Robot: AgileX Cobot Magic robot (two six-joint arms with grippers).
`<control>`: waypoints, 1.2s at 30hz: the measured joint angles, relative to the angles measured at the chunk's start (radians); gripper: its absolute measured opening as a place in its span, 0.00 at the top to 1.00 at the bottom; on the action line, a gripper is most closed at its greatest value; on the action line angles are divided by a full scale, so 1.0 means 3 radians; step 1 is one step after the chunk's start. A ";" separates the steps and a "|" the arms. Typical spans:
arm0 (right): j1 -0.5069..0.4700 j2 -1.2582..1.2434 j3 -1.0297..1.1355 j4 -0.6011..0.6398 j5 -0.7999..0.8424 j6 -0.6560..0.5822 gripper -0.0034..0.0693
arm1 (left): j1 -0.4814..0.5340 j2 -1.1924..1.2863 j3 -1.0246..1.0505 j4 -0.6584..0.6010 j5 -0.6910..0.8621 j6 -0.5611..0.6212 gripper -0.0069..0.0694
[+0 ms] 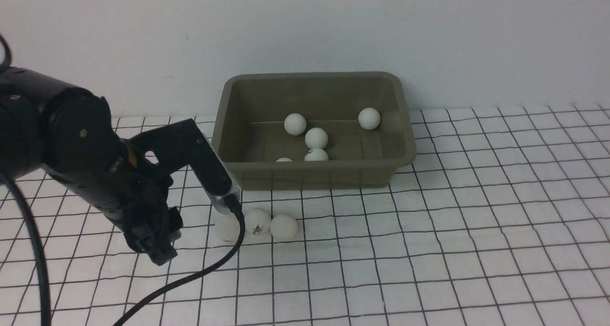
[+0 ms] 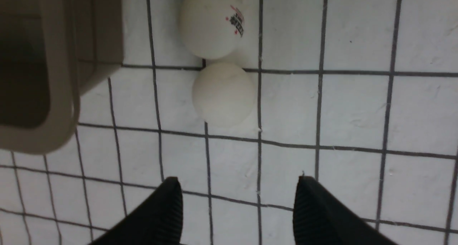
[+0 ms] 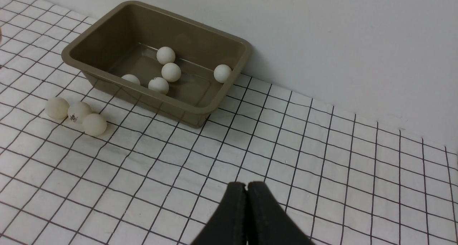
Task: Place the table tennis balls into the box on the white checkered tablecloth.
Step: 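Reach for and grasp a ping pong ball on the table beside the basket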
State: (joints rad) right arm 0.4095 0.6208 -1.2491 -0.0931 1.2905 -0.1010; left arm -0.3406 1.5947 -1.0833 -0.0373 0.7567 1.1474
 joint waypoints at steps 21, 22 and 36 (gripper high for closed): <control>0.0000 0.0000 0.0003 -0.0003 0.0000 -0.0073 0.98 | 0.0000 0.0472 -0.0011 -0.0365 -0.0402 0.0596 0.41; 0.0000 0.0000 0.0003 -0.0003 0.0000 -0.0073 0.98 | 0.0000 0.0488 -0.0011 -0.0365 -0.0443 0.0596 0.41; 0.0000 0.0000 0.0003 -0.0003 0.0000 -0.0073 0.98 | 0.0000 0.0705 -0.0021 -0.0376 -0.0772 0.0599 0.41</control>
State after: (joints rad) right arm 0.4095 0.6208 -1.2483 -0.0939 1.2905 -0.1229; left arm -0.3406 1.8063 -1.0896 -0.1501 0.5250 1.3270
